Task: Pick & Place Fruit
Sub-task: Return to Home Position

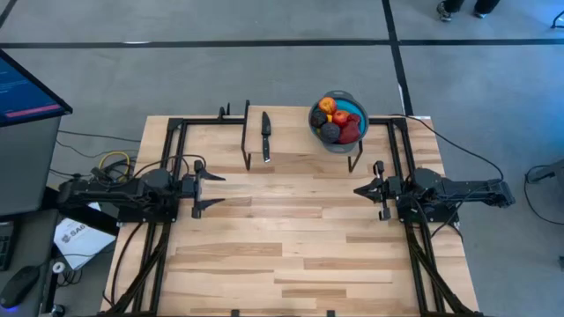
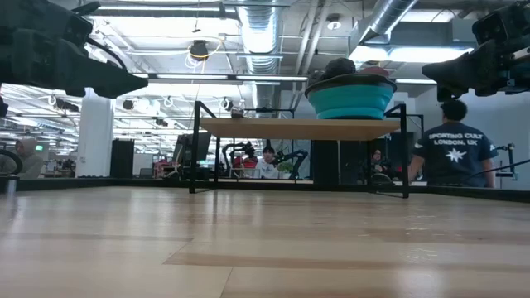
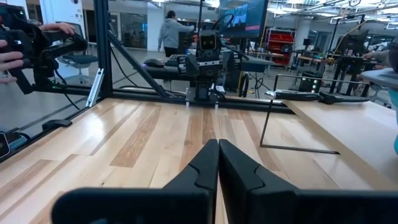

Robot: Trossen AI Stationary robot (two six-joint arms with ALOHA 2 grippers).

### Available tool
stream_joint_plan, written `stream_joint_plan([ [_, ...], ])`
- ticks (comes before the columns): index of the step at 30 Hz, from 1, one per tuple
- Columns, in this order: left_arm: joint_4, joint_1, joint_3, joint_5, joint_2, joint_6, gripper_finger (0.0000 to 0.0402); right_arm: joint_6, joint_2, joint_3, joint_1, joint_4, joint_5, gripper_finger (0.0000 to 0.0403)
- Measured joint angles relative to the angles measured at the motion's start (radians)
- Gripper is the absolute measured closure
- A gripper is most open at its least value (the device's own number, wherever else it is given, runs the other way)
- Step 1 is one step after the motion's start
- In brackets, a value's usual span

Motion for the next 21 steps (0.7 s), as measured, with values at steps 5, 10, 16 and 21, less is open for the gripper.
stream_joint_plan([
  [5, -0.045, -0.010, 0.000, -0.005, -0.038, -0.001, 0.0105, 0.000, 0.000, 0.000, 0.000, 0.000, 0.000, 0.0397],
  [10, -0.046, -0.010, 0.000, -0.011, -0.117, -0.215, 0.0113, 0.000, 0.000, 0.000, 0.000, 0.000, 0.000, 0.0397],
  [16, -0.048, -0.010, 0.000, -0.018, -0.137, -0.241, 0.0206, 0.000, 0.000, 0.000, 0.000, 0.000, 0.000, 0.0397],
  [21, -0.049, -0.010, 0.000, -0.018, -0.137, -0.244, 0.0357, 0.000, 0.000, 0.000, 0.000, 0.000, 0.000, 0.0397],
])
